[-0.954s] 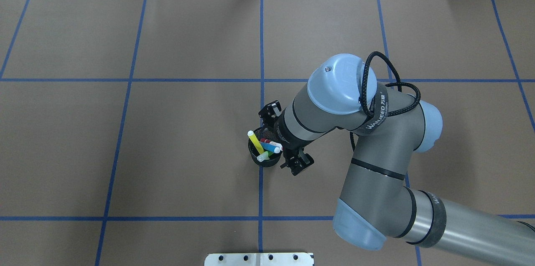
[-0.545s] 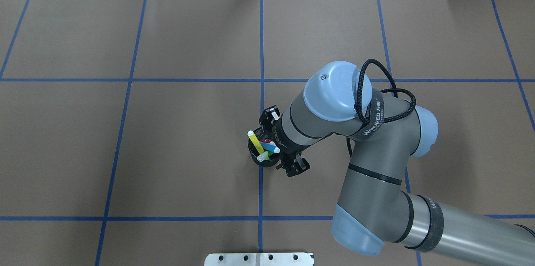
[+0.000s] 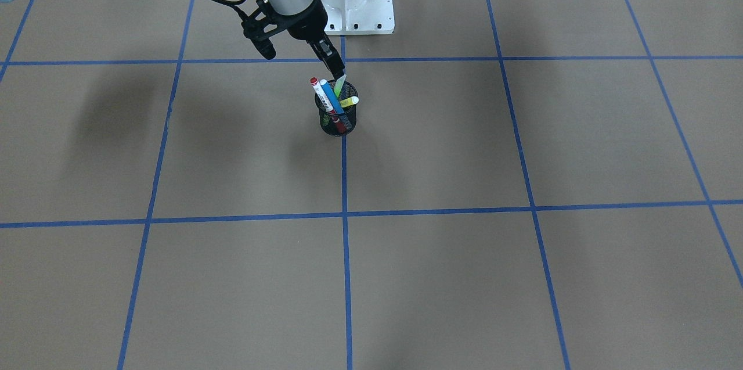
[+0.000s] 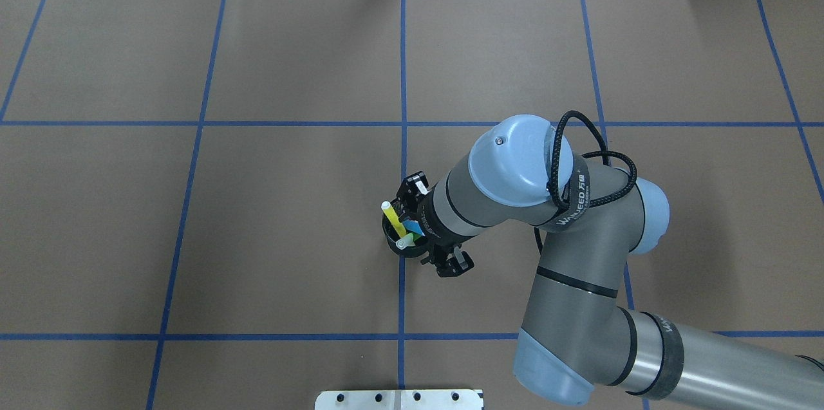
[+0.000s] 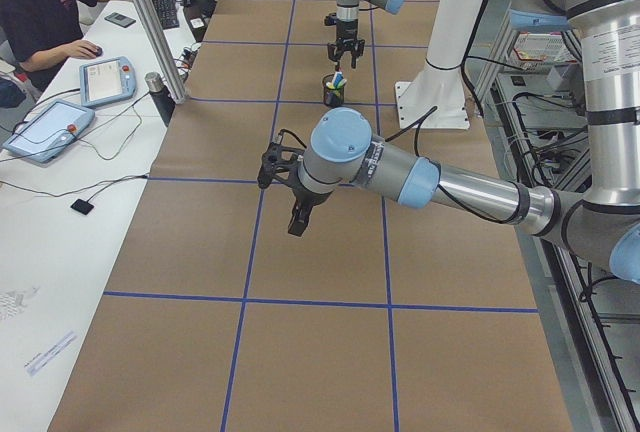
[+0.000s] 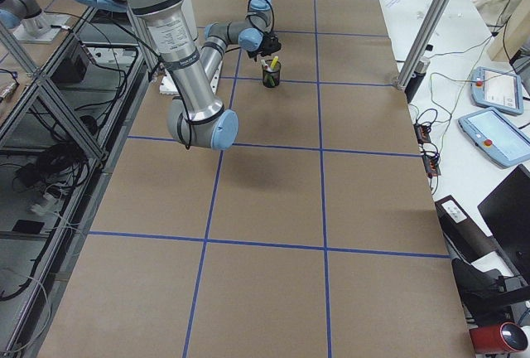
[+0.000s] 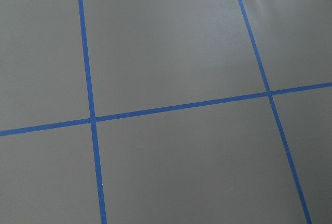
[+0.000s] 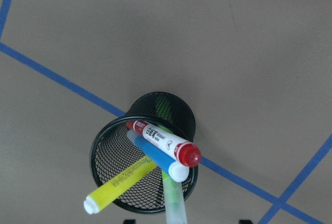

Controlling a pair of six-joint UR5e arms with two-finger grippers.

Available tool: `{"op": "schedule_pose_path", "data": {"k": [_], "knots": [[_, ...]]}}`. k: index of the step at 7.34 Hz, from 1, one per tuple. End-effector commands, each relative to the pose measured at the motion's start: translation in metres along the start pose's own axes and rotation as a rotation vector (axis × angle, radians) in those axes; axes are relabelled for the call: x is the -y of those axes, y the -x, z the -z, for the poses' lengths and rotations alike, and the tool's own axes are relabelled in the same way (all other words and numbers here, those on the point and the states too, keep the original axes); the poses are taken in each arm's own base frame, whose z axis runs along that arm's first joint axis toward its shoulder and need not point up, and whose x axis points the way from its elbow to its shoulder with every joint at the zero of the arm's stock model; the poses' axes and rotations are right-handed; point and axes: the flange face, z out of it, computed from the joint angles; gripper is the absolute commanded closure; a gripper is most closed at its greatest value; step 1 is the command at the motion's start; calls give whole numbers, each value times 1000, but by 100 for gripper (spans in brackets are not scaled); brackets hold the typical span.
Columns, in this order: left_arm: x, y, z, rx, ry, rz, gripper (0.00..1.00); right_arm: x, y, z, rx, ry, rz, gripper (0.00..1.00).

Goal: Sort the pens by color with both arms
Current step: 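Lower the right gripper into the cup and close on the blue marker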

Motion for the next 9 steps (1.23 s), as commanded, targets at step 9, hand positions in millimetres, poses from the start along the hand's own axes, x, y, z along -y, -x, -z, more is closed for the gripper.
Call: {"op": "schedule_pose_path", "data": {"k": [9], "knots": [[1,-3,2,0,-3,6,0,3,-18,-15,148,-9,-13,26]]}}
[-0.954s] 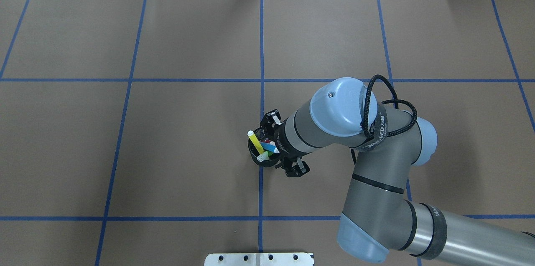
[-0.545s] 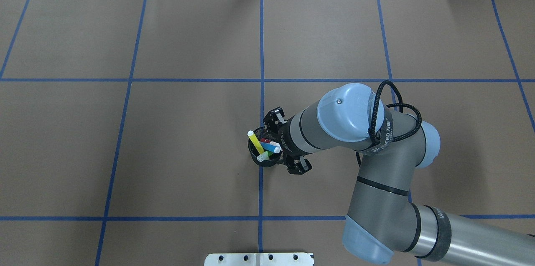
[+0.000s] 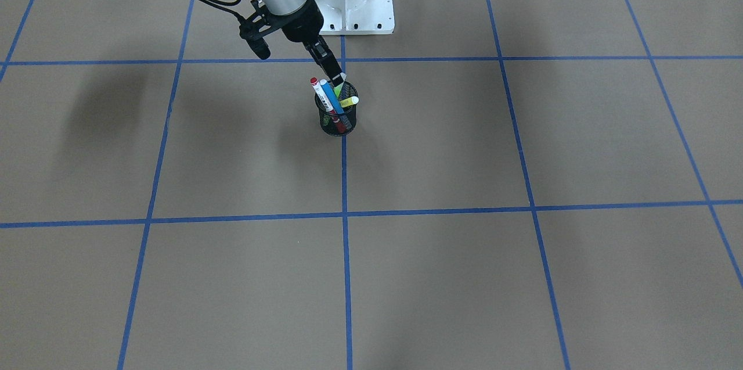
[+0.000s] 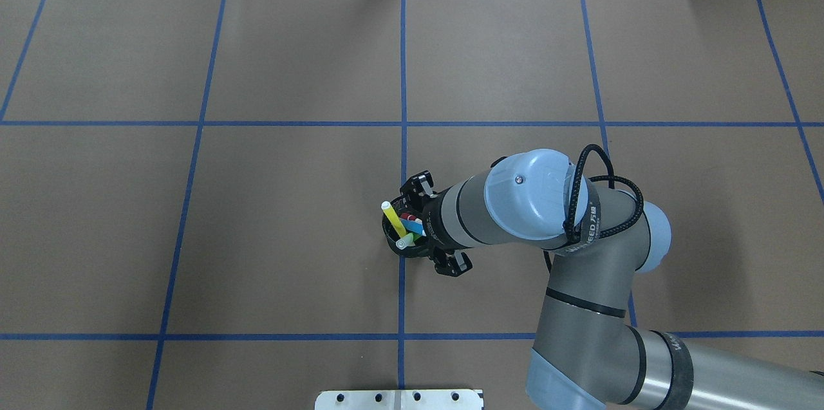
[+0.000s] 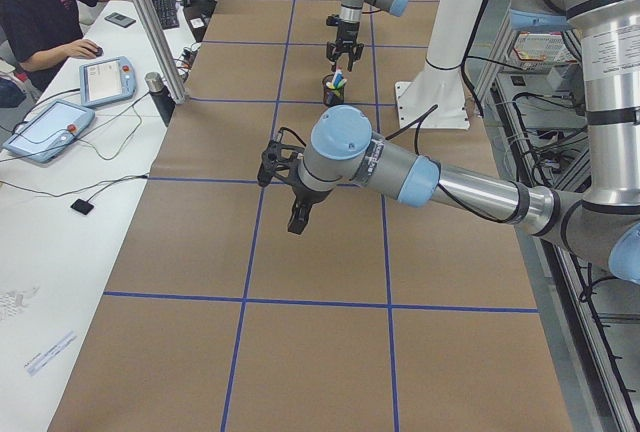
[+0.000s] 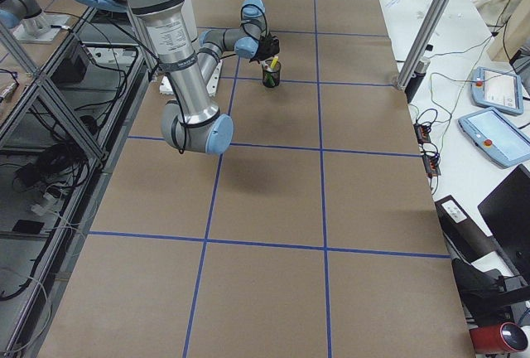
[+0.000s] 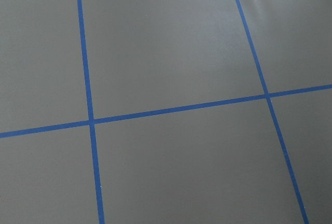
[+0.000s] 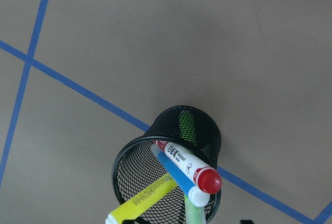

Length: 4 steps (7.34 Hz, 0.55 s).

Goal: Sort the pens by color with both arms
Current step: 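Lower the right gripper into the cup and close on the blue marker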

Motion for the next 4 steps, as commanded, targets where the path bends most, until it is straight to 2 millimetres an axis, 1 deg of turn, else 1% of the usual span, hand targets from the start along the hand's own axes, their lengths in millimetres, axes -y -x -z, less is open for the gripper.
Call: {"op": "schedule_pose_path", "data": {"k": [1,3,4], "knots": [[0,0,0,-1,0,1,0,0,-5,-4,16,5,4,26],[0,0,0,1,0,1,0,4,-15,-7,52,30,11,26],[0,1,0,1,1,2,0,7,-16,-8,50,27,10,26]]}}
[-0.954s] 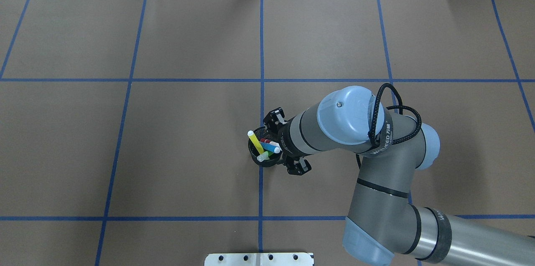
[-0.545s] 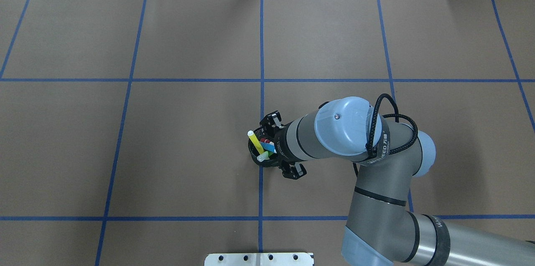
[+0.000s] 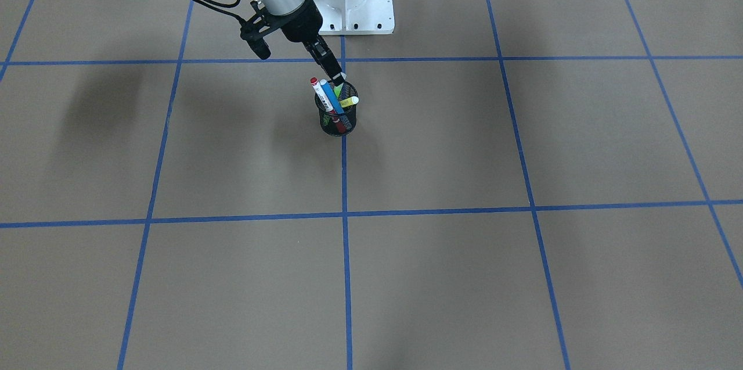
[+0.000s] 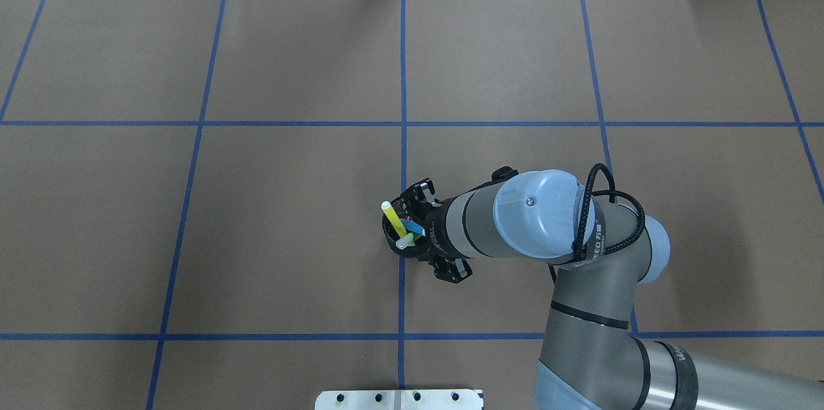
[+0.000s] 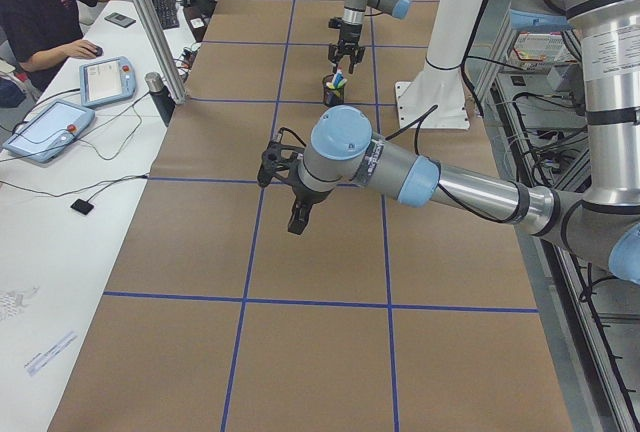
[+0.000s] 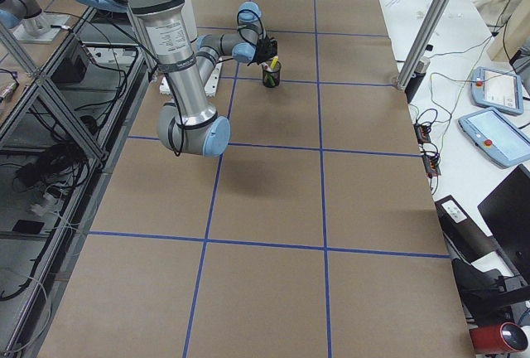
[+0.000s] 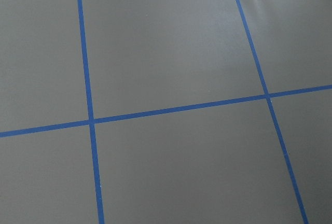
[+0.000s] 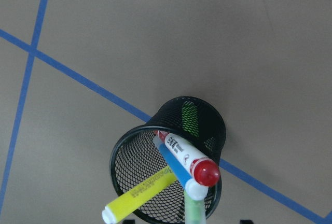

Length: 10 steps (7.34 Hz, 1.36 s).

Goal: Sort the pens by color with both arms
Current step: 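Lower the right gripper into the cup and close on the blue marker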

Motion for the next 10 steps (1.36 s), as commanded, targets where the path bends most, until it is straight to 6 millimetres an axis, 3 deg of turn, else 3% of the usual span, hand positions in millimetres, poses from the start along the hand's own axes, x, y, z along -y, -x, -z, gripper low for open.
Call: {"op": "schedule_pose_path", "data": {"k": [1,4,8,10], "knots": [[0,0,0,0,0,1,0,3,-4,-2,10,1,0,26],[0,-1,1,0,-2,-3,0,7,-4,-14,5,-21,-37,26],[-1,-2,1,-2,-2,-2,0,7,-4,-14,6,-22,-49,27],[-2,-2,1,-1,-1,-1,0,6,-4,-13,7,-21,-49,35]]}}
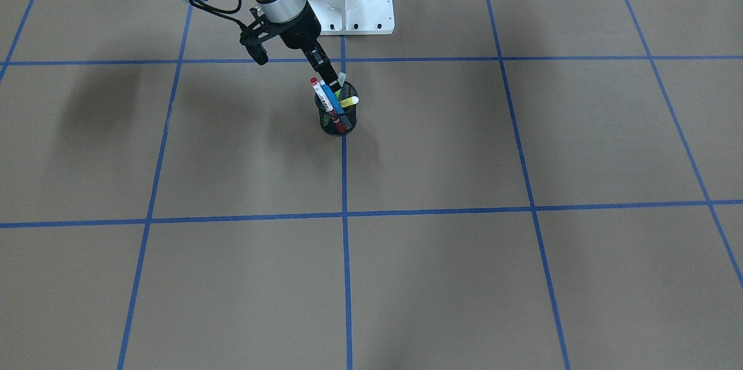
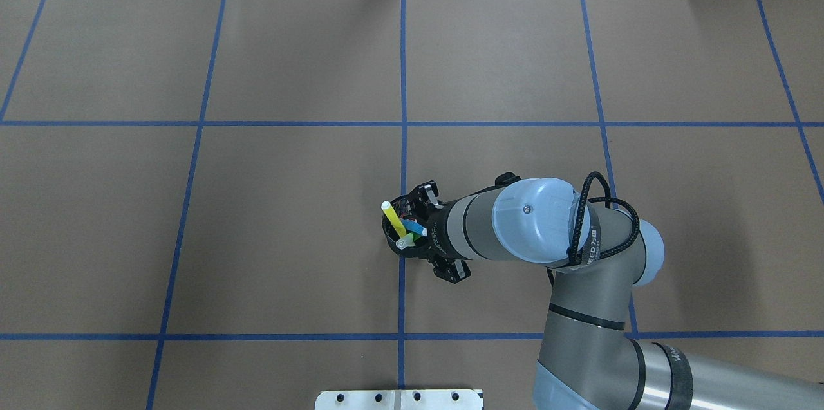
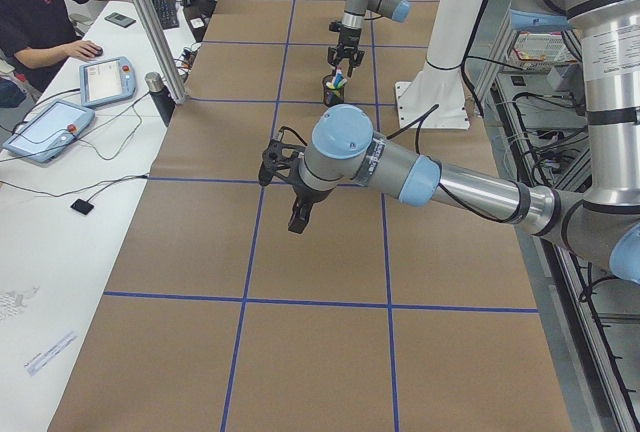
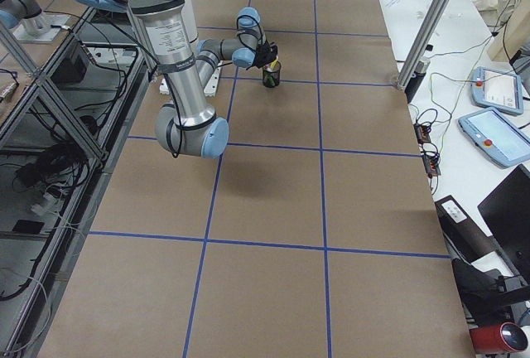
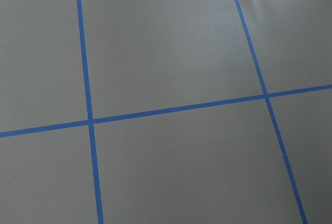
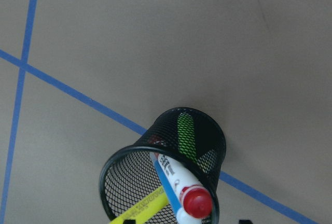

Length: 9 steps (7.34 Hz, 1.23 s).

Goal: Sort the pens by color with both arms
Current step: 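Lower the right gripper into the cup and close on the blue marker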

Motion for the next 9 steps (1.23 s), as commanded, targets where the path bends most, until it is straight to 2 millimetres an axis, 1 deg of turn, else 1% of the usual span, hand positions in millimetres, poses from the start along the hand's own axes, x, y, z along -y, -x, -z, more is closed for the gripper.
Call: {"op": "schedule_pose_path", "data": {"k": [1,2,7,9], "knots": [[-1,1,0,0,1,2,0,0,0,0,0,0,-2,42],[-1,0,0,-1,1,1,0,0,1,0,0,1,-2,44],[0,0,0,0,0,1,0,5,2,-3,-1,-11,-4,45],[-2,1,0,0,2,3,0,5,2,-3,-1,-11,-6,55]]}}
